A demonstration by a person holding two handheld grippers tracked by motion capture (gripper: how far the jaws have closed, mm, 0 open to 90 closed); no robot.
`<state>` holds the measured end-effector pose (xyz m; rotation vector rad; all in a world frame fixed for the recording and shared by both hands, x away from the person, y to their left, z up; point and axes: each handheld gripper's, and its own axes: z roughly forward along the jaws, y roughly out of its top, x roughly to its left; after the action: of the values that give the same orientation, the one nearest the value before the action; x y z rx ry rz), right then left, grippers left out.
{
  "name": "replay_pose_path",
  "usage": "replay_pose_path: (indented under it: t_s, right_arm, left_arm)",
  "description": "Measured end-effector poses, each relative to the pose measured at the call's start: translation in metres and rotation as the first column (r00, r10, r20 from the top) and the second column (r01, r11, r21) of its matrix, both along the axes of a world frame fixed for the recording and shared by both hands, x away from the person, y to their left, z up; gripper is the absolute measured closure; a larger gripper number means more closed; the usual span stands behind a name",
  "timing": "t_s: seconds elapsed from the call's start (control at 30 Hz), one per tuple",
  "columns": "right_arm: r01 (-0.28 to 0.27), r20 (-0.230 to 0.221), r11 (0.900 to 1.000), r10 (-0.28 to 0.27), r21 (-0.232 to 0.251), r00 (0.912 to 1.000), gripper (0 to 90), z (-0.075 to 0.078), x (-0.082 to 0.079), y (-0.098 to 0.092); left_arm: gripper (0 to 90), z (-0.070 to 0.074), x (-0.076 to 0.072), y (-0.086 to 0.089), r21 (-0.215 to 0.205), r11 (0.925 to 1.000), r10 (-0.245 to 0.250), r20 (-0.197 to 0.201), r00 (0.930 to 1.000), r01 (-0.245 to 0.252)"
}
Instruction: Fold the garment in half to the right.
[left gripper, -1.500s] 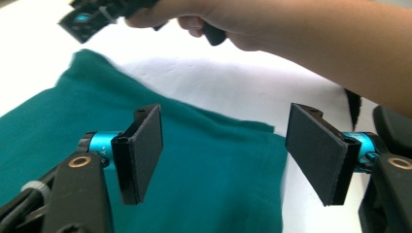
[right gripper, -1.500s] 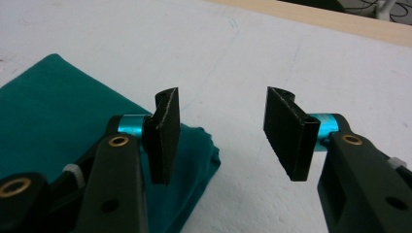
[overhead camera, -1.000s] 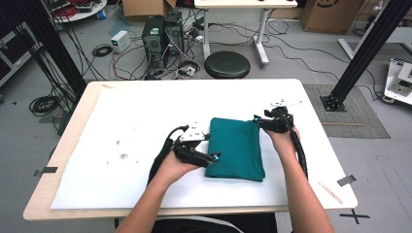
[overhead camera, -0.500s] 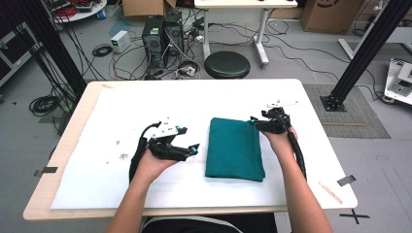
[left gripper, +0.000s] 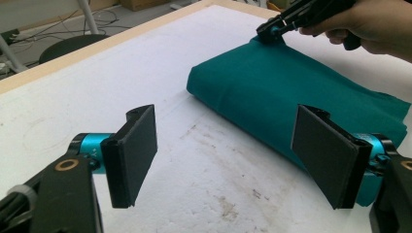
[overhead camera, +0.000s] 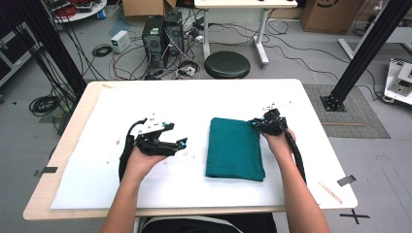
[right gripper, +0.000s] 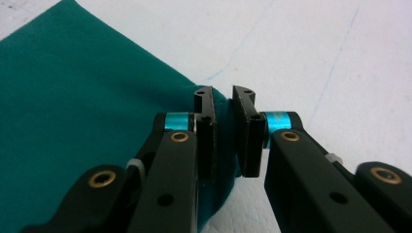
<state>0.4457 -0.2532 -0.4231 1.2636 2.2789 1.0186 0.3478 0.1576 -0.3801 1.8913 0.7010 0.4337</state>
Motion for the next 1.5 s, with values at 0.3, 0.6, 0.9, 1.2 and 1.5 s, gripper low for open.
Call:
replay_pose_path:
  t_s: [0.3, 0.6, 0.9, 1.2, 1.5]
  right_arm:
    - [0.047, -0.022, 0.998, -0.047, 0.036, 0.9987, 77.1, -0.008, 0.000, -0.011]
    - [0.144, 0.007, 0.989, -0.144, -0.042, 0.9895, 72.1, -0.012, 0.004, -0.017]
    - [0.145, 0.089, 0.989, -0.143, -0.014, 0.9857, 62.2, 0.011, -0.008, -0.019]
    - [-0.020, 0.096, 1.000, 0.021, -0.010, 0.9951, 48.4, 0.018, -0.026, 0.023]
    - [-0.167, 0.115, 0.986, 0.168, -0.019, 0.9792, 49.6, 0.018, -0.038, 0.067]
  left_arm:
    - [25.0, -0.001, 0.000, 0.002, 0.009, 0.9999, 0.007, -0.002, 1.0000, -0.007]
    - [25.0, -0.002, 0.000, 0.003, 0.023, 0.9997, 0.006, -0.008, 1.0000, -0.005]
    - [25.0, -0.003, 0.001, 0.002, 0.018, 0.9998, 0.011, -0.018, 0.9998, -0.011]
    - [25.0, -0.002, 0.000, 0.007, 0.015, 0.9996, 0.023, -0.008, 0.9997, -0.022]
    - [25.0, -0.001, 0.001, 0.010, 0.008, 0.9995, 0.029, -0.008, 0.9995, -0.029]
